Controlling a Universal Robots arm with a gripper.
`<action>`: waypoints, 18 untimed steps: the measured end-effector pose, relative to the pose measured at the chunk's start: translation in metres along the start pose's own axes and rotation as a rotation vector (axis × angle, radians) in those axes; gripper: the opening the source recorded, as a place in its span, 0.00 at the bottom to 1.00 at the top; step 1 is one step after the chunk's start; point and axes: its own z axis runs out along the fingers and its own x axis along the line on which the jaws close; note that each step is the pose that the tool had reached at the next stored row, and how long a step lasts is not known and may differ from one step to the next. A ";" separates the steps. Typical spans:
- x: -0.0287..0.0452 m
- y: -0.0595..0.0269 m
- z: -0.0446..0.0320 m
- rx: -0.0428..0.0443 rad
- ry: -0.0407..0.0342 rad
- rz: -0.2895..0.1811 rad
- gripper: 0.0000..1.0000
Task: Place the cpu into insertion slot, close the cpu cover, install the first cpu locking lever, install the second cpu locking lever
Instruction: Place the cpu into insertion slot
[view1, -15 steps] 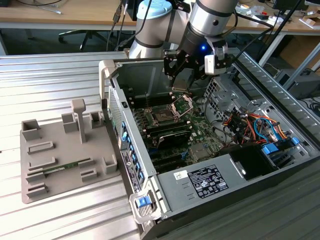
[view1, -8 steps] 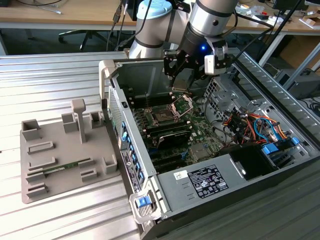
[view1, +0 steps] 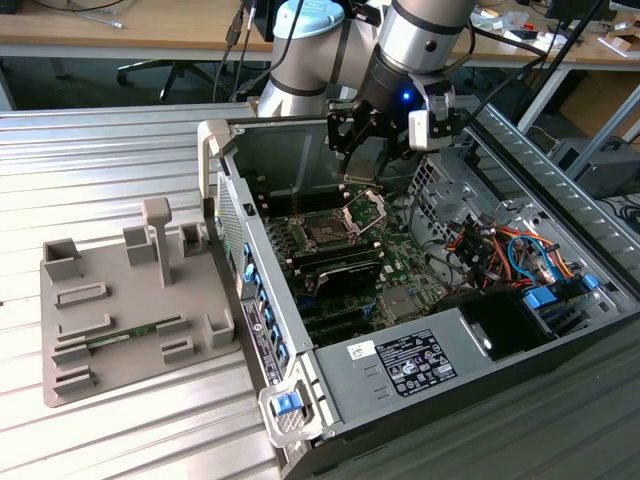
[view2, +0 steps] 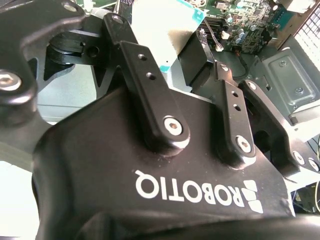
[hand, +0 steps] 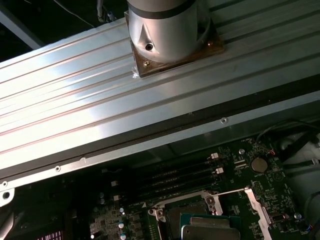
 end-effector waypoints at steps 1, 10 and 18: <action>0.0000 0.0000 0.0001 -0.0001 -0.0001 0.001 0.54; 0.0000 -0.0001 0.0006 0.0000 -0.0004 0.004 0.54; 0.0000 -0.0001 0.0012 -0.0002 -0.0008 0.009 0.54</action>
